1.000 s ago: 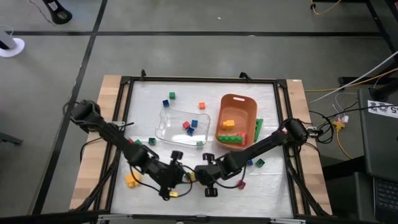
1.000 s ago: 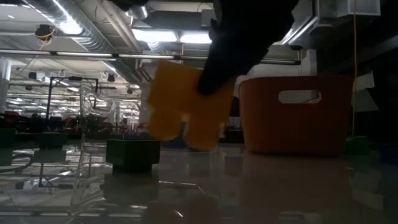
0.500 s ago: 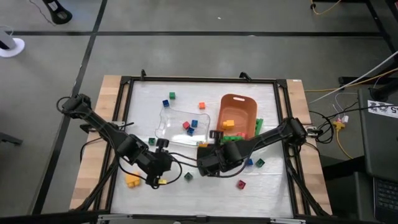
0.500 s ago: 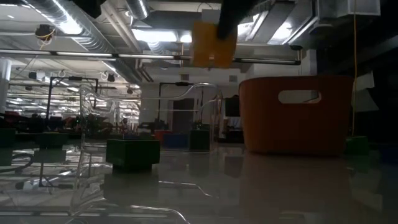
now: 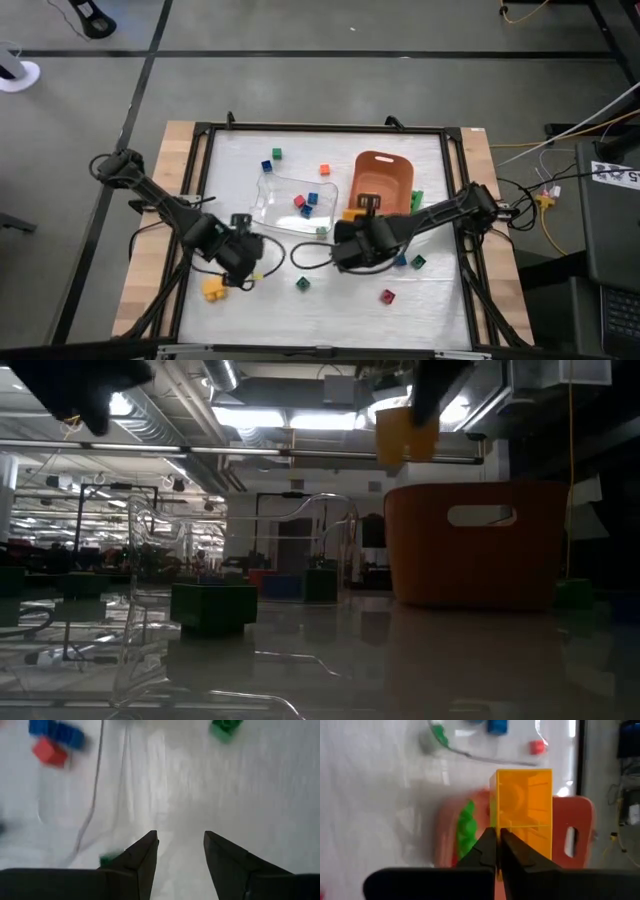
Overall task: Sort blocks by size
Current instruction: Put the big yellow game piece into the orange bin
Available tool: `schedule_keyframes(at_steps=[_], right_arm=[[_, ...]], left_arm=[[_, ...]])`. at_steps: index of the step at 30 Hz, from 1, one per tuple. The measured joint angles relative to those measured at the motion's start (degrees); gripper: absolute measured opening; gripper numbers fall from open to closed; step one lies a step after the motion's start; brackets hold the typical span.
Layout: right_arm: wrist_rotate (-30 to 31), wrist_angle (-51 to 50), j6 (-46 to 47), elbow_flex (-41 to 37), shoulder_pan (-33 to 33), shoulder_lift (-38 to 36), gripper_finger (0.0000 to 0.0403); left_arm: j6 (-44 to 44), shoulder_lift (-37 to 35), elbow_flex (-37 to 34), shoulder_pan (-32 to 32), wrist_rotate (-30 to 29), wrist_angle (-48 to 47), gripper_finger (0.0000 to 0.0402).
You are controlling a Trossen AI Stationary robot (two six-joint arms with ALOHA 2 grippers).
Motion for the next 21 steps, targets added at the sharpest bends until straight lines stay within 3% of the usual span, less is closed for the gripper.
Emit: schedule_keyframes(at_steps=[3, 10, 21], right_arm=[[1.0, -0.1, 0.0, -2.1, -0.5, -1.3, 0.0010], [-3.7, -0.1, 0.3, -8.2, -3.9, -1.3, 0.0025], [-11.6, 0.0, 0.8, -15.0, -7.4, -1.3, 0.0112]], left_arm=[[-5.8, 0.0, 0.0, -1.4, 1.3, -5.2, 0.0150], [-11.8, 0.0, 0.1, -4.6, 1.1, -6.3, 0.0150], [-21.2, 0.1, 0.1, -12.1, 3.6, -7.0, 0.0150]])
